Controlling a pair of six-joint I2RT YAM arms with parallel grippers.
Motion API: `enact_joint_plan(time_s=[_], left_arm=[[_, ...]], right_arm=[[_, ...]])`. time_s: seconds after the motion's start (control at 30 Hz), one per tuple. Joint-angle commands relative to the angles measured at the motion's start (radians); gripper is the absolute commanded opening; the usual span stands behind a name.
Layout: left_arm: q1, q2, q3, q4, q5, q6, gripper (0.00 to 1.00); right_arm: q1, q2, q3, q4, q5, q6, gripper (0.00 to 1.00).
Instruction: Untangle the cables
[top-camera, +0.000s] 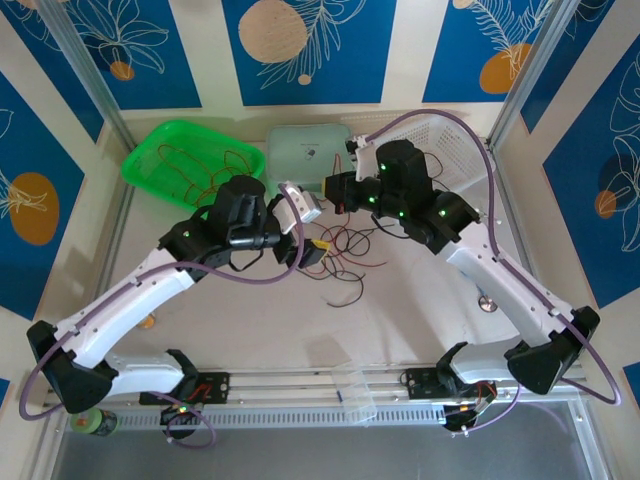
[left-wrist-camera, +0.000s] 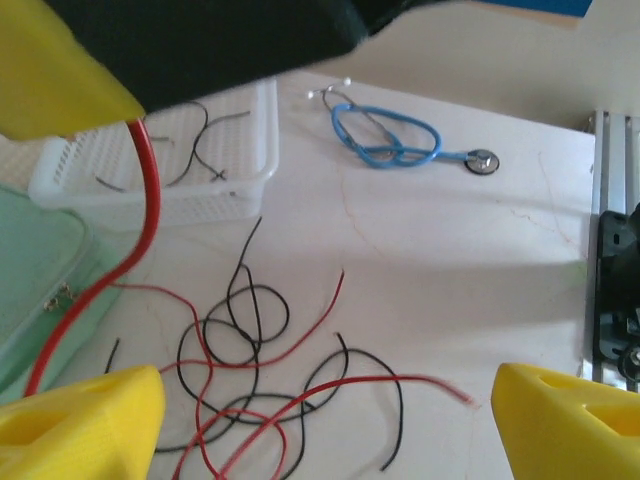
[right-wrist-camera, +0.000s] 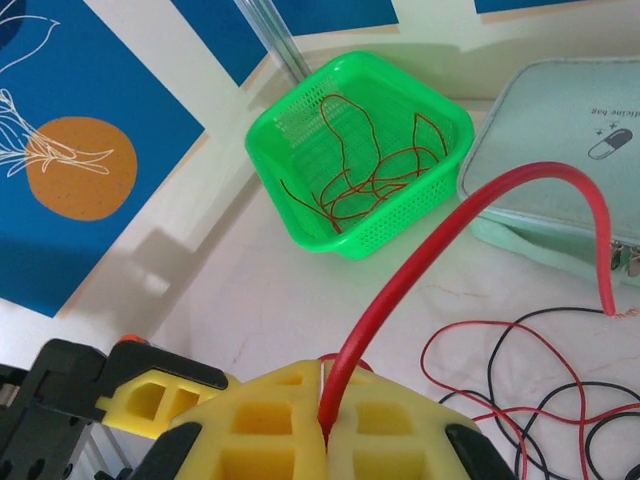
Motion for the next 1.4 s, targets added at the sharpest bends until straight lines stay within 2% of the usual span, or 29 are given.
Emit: enact_joint_plan(time_s=[0.0,0.1,0.2,0.4,0.5,0.6,0.67,0.87,1.1,1.13,1.17,1.23,1.27,1.33,1.37], left_arm=[[-0.002,-0.023,-0.017,-0.014,-0.165,-0.019,0.88],[-0.001,-0.011,0.007,0.001,-0.371,-0.015,0.91],[-0.001,0.027,0.031,0.018,-0.477,0.023,0.92],[-0.001,0.081,0.024,0.097,-0.465,0.083,0.92],[-0.001,0.103,0.022,0.104,-0.448,0.094,0.88],[-0.003,0.102,0.005,0.121,-0.450,0.092,0.73],[-0.001,0.089,-0.008,0.131,-0.448,0.087,0.53],[-0.001,0.038,-0.033,0.145,-0.439,0.070,0.02],[0.000,-0.015,-0.056,0.196,-0.513,0.047,0.00],[0.002,-0.022,-0.056,0.203,-0.531,0.043,0.00],[0.004,-0.024,-0.050,0.208,-0.548,0.040,0.00],[0.014,-0.023,-0.031,0.203,-0.591,0.038,0.00],[0.021,-0.019,-0.019,0.200,-0.609,0.036,0.00],[0.053,-0.004,0.007,0.191,-0.642,0.032,0.00],[0.070,0.005,0.018,0.186,-0.649,0.028,0.00]], right_arm=[[-0.002,0.004,-0.005,0.029,-0.013,0.015,0.00],[0.001,-0.003,-0.004,0.018,-0.013,0.012,0.00],[0.003,-0.006,-0.004,0.011,-0.025,0.015,0.00],[0.004,0.000,-0.002,0.012,-0.074,0.030,0.00],[0.004,-0.003,-0.001,0.013,-0.080,0.032,0.00],[0.003,-0.007,-0.001,0.013,-0.078,0.031,0.00],[0.003,-0.010,-0.003,0.011,-0.076,0.030,0.00],[-0.005,-0.004,-0.016,0.018,-0.075,0.041,0.00],[-0.013,0.006,-0.033,0.028,-0.074,0.076,0.00],[-0.016,0.006,-0.038,0.027,-0.071,0.082,0.03],[-0.018,0.006,-0.040,0.026,-0.068,0.090,0.11],[-0.028,0.001,-0.053,0.026,-0.063,0.106,0.44],[-0.032,-0.003,-0.062,0.030,-0.065,0.113,0.54],[-0.041,-0.012,-0.079,0.036,-0.071,0.125,0.71],[-0.044,-0.017,-0.087,0.036,-0.071,0.127,0.75]])
